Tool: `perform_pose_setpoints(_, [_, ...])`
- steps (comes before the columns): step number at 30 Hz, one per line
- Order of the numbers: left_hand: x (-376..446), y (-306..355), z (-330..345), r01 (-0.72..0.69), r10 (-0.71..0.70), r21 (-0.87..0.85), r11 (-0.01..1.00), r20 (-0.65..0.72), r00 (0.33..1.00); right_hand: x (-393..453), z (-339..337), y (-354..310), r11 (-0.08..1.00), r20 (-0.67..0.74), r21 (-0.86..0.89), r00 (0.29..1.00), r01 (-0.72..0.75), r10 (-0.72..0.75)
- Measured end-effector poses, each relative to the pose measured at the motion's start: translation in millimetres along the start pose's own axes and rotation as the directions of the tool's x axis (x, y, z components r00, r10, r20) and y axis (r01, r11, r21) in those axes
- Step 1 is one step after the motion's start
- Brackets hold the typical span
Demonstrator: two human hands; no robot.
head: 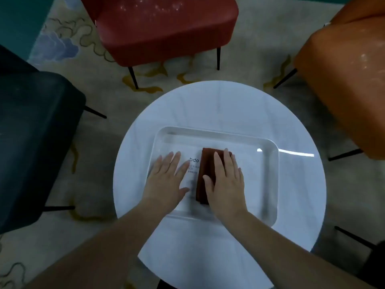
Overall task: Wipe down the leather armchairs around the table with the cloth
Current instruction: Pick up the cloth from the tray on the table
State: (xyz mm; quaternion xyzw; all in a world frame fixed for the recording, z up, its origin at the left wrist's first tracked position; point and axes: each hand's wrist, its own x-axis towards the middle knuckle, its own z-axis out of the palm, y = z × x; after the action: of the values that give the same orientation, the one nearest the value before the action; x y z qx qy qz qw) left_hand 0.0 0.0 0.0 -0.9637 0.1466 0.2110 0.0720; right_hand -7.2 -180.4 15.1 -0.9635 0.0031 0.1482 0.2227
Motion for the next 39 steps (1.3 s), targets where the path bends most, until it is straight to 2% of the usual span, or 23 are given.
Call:
perform_pose_setpoints(2, [3, -4, 2, 0.011, -0.012, -0.032, 0.999, -0.012, 1.0, 5, 9, -4, 0.998, -0.048, 0.038, 0.997, -0.058, 0.06])
perform_pose_setpoints(5, [1, -6, 11, -0.004, -0.001, -0.062, 0.998, -0.073, 0.997, 9, 22, -9, 0.992, -0.042, 0.044, 0.992, -0.116, 0.118])
perform_pose_setpoints(8, [1, -6, 12, 0.004, -0.009, -0.069, 0.998, -0.079, 0.997, 13, 30, -7, 0.989, -0.088, -0.004, 0.985, -0.148, 0.147])
perform_pose_setpoints(11, [1, -5, 13, 0.008, -0.015, -0.091, 0.996, -0.079, 0.997, 14, 31, -7, 0.968, -0.131, -0.059, 0.963, -0.244, 0.234])
perform_pose_setpoints(17, [1, -1, 3, 0.026, -0.029, -0.112, 0.993, -0.029, 0.999, 24, 24, -7, 0.958, -0.081, -0.126, 0.965, -0.259, 0.25])
perform_pose_setpoints(20, [-3, -3, -5, 0.012, -0.011, -0.103, 0.995, 0.006, 1.0, 32, 11, 1, 0.973, 0.024, -0.08, 0.975, -0.217, 0.219])
perform_pose_setpoints(23, [-14, -5, -12, 0.014, -0.013, -0.113, 0.993, 0.016, 1.0, 36, -5, 12, 0.971, 0.146, 0.119, 0.971, -0.208, 0.19])
perform_pose_setpoints(25, [-25, -4, -17, 0.025, -0.022, -0.137, 0.99, 0.023, 0.999, 31, -15, 19, 0.967, 0.194, 0.185, 0.971, -0.173, 0.137])
perform_pose_setpoints(31, [-63, 5, -34, 0.079, -0.067, -0.213, 0.974, 0.061, 0.996, -2, -51, 30, 0.97, 0.206, 0.222, 0.977, -0.098, 0.052])
perform_pose_setpoints(34, [-88, 17, -39, 0.161, -0.148, -0.278, 0.947, 0.067, 0.987, -17, -68, 30, 0.964, 0.188, 0.259, 0.982, -0.057, 0.007])
perform_pose_setpoints(39, [-134, 42, -43, 0.288, -0.288, -0.347, 0.892, 0.053, 0.956, -34, -92, 26, 0.967, 0.258, 0.25, 0.96, 0.04, -0.107])
